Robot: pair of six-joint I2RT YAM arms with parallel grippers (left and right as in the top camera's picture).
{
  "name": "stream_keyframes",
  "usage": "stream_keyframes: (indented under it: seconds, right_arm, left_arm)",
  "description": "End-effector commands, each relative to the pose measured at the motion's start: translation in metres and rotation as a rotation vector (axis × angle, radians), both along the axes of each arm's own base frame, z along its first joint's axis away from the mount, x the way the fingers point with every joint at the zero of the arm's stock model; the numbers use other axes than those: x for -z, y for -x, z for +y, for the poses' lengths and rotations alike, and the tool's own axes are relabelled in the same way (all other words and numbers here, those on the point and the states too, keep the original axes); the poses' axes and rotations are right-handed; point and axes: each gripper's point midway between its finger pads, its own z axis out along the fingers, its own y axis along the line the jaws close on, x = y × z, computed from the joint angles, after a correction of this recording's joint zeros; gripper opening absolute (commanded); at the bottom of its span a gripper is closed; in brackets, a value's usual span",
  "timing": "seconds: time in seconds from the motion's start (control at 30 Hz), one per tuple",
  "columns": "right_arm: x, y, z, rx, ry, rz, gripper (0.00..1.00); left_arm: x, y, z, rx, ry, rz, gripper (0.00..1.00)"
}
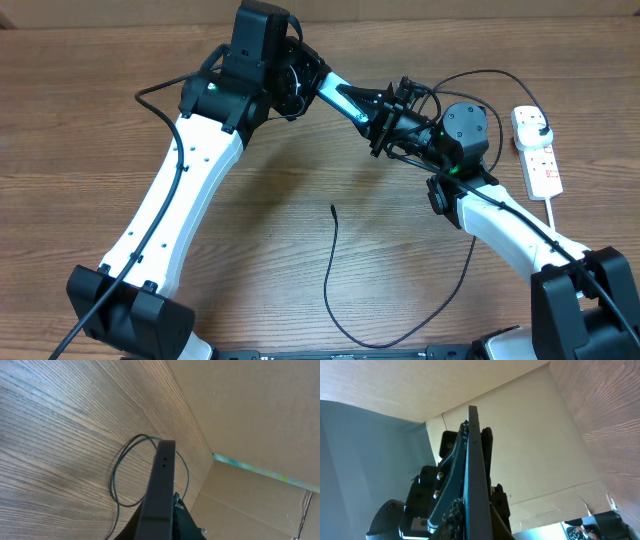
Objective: Plug charger to phone and switch on socket
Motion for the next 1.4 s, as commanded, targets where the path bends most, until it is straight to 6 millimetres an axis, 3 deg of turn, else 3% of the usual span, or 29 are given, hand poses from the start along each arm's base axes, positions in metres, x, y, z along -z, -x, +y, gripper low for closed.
stream_keyframes:
  seconds: [0.0, 0.43, 0.5, 0.63, 0.67, 0.8, 1.13, 1.37]
  right_arm:
    - [-0.039, 0.049, 0.028, -0.245, -0.06, -0.03, 0.04]
    - [-0.039, 0.047, 0.027, -0.228, -0.062, -0.032, 0.07]
    - [-0.039, 0.045, 0.027, -0.219, -0.055, -0.051, 0.18]
    - [-0.039, 0.041, 0.022, -0.188, -0.023, -0.128, 0.69]
    - [-0.04, 0.04, 0.021, -0.184, -0.016, -0.145, 0.78]
    - [-0.039, 0.036, 0.016, -0.161, 0.012, -0.203, 1.0]
    - [-0.019, 0.029, 0.012, -0.148, 0.085, -0.184, 1.0]
    - [0.031, 0.017, -0.005, -0.116, 0.241, -0.097, 1.0]
  left_arm:
    - [0.047, 0.009, 0.0, 0.04, -0.118, 0.098, 0.04]
    - [0.046, 0.012, -0.006, 0.104, -0.12, 0.078, 0.04]
    - [0.045, 0.012, -0.007, 0.11, -0.118, 0.075, 0.05]
    - [0.045, 0.012, -0.007, 0.121, -0.125, 0.068, 0.04]
    - [0.045, 0.012, -0.007, 0.123, -0.126, 0.066, 0.04]
    - [0.045, 0.01, -0.005, 0.129, -0.139, 0.055, 0.04]
    - [0.045, 0.003, 0.009, 0.116, -0.15, 0.046, 0.04]
    - [0.041, -0.004, 0.031, 0.209, -0.143, -0.003, 0.04]
